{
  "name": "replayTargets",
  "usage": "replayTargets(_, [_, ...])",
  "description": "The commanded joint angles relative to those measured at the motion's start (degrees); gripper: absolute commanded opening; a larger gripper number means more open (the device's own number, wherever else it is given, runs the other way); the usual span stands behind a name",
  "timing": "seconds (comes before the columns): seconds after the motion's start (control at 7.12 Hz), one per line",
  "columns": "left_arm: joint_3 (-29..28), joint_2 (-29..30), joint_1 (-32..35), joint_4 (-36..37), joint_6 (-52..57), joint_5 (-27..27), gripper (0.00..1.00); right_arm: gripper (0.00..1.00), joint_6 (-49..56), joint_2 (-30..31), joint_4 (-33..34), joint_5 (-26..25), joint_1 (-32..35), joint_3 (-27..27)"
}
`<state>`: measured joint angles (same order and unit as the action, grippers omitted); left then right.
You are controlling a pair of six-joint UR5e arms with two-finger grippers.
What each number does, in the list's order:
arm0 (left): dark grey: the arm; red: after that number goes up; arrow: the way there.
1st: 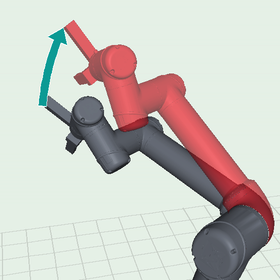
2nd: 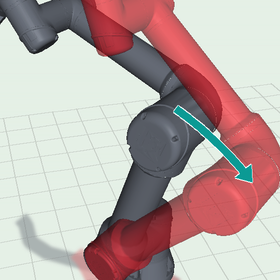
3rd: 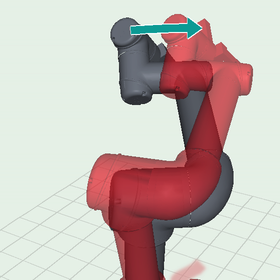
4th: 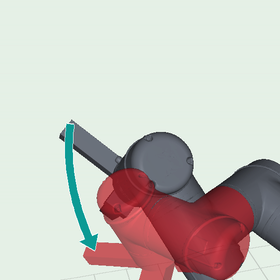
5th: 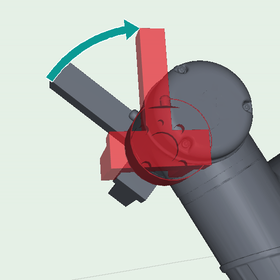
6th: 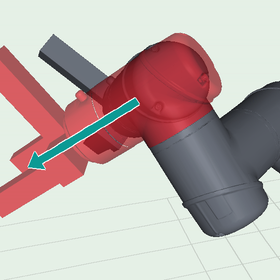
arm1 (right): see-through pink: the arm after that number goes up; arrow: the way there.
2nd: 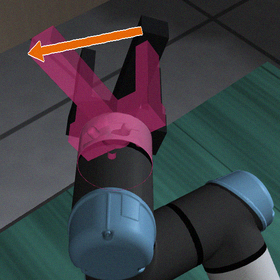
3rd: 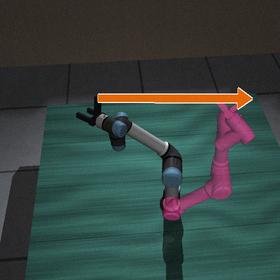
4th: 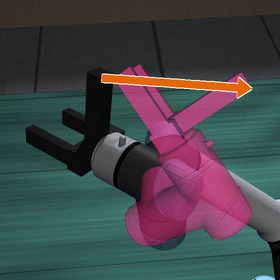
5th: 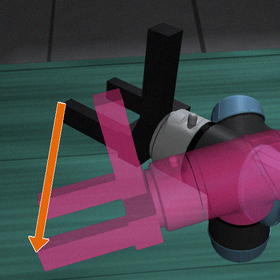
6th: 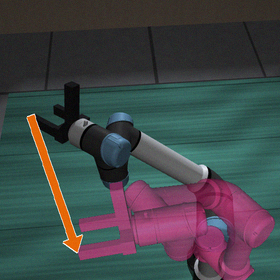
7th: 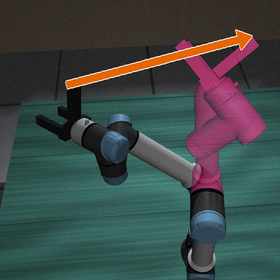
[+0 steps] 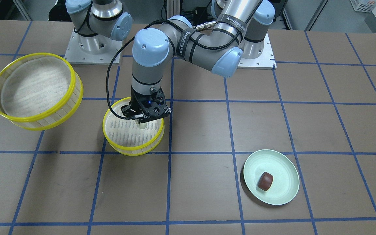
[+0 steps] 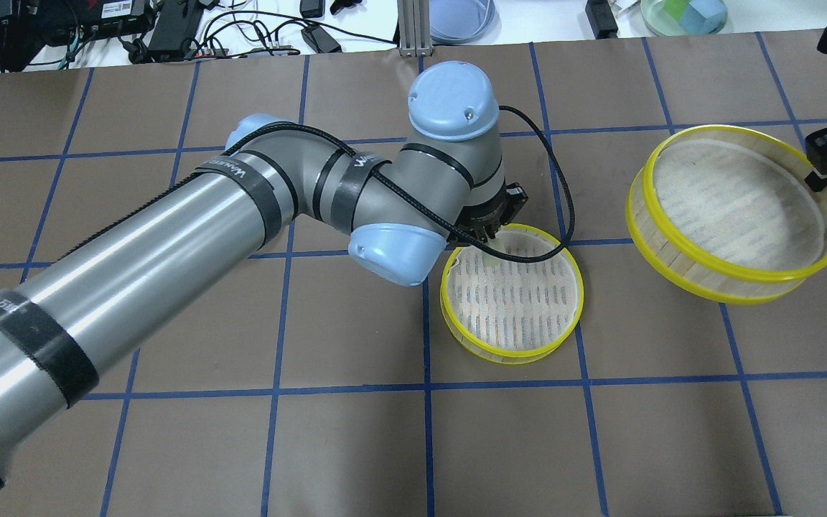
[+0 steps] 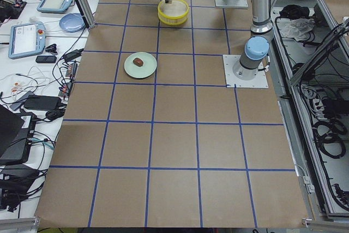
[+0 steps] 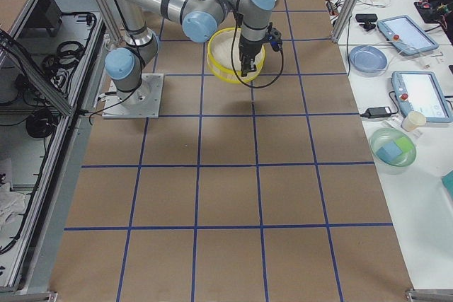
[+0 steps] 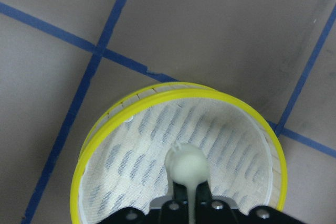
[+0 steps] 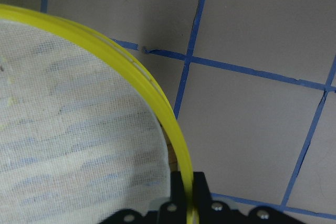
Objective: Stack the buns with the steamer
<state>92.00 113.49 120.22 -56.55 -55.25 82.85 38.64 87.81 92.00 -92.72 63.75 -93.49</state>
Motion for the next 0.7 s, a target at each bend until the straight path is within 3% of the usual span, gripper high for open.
replayTargets(0.0, [1.69, 0.59, 1.5, 0.21, -0.48, 0.03, 0.48, 0.0, -1.79, 0.09, 0.03, 0.09, 0.06, -0.03])
replayTargets(0.14, [1.78, 0.59, 1.76, 0.13, 0.13, -0.23, 0.96, 0.0, -1.98, 0.09, 0.03, 0.09, 0.15, -0.03])
replayTargets(0.56, [1.87, 0.41, 1.68, -0.05, 3.03, 0.38, 1.0, 0.0, -4.7, 0.0, 0.98, 0.87, 1.81, -3.35])
